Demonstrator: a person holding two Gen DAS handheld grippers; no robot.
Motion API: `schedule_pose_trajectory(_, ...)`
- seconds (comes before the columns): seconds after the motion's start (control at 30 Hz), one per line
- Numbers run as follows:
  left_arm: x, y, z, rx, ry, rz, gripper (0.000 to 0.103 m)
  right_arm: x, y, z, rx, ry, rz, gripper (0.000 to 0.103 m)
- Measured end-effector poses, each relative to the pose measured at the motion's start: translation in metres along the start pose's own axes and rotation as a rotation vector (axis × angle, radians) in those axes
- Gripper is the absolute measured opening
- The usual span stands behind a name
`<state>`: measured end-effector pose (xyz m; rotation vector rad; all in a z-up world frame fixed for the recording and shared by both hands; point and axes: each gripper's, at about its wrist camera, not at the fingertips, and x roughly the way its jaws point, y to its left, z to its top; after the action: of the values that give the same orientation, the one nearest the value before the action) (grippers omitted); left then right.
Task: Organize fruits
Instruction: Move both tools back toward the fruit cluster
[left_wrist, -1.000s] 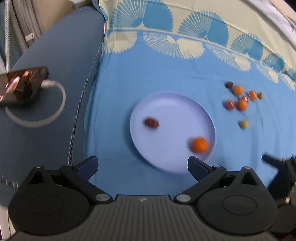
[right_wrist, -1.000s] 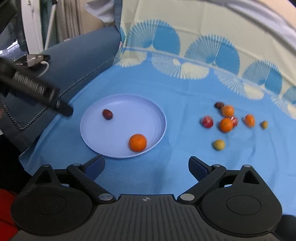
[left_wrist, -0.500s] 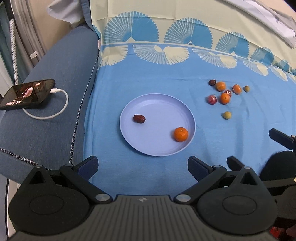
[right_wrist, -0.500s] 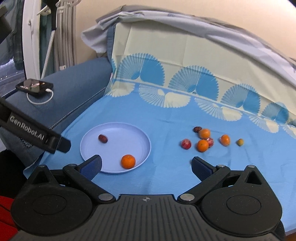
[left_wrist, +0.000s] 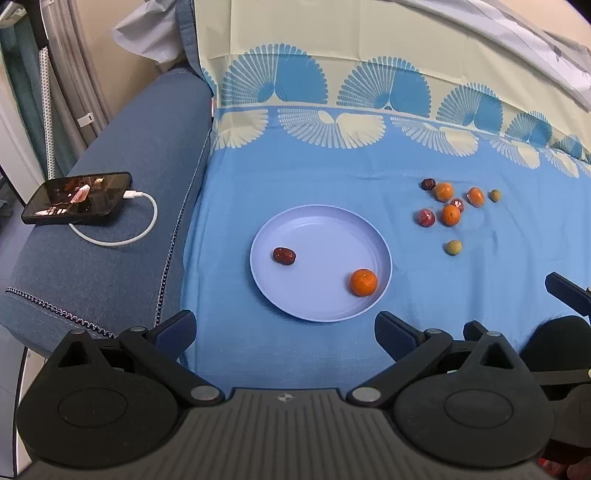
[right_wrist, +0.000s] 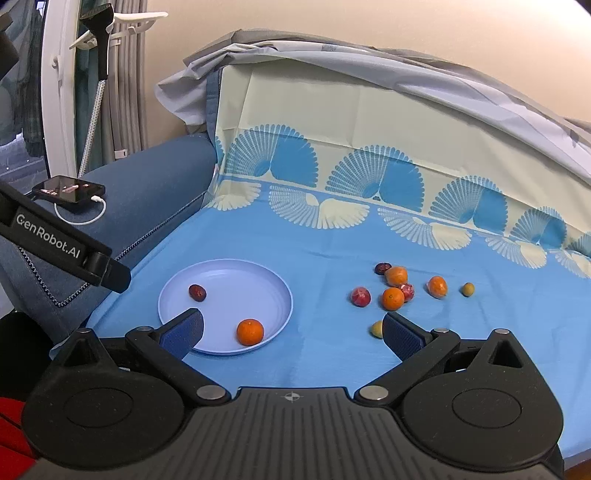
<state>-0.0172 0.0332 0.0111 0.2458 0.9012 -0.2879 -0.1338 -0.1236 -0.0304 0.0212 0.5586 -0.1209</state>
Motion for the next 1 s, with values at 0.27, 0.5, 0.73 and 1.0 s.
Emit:
schedule_pose_trajectory(0.27, 0.004, -0.012, 0.004, 0.028, -0.004, 0.002, 0.103, 0.004, -0.009, -0.003, 0.051, 0.012, -0.010, 0.102)
schedule_pose_trajectory(0.5, 0.022, -0.026, 0.015, 0.067, 0.031, 0.023, 0.103, 0.017, -0.029, -0.007, 0.140, 0.033, -0.036, 0.102)
schedule_pose_trajectory(0.73, 0.057, -0.060, 0.041, 0.109, 0.080, 0.008, 0.103, 0.045, -0.082, -0.013, 0.273, 0.070, -0.187, 0.102)
schedule_pose_trajectory(1.0, 0.129, -0.131, 0.088, 0.191, 0.117, -0.071, 0.103, 0.116, -0.156, -0.006, 0.337, 0.060, -0.357, 0.102)
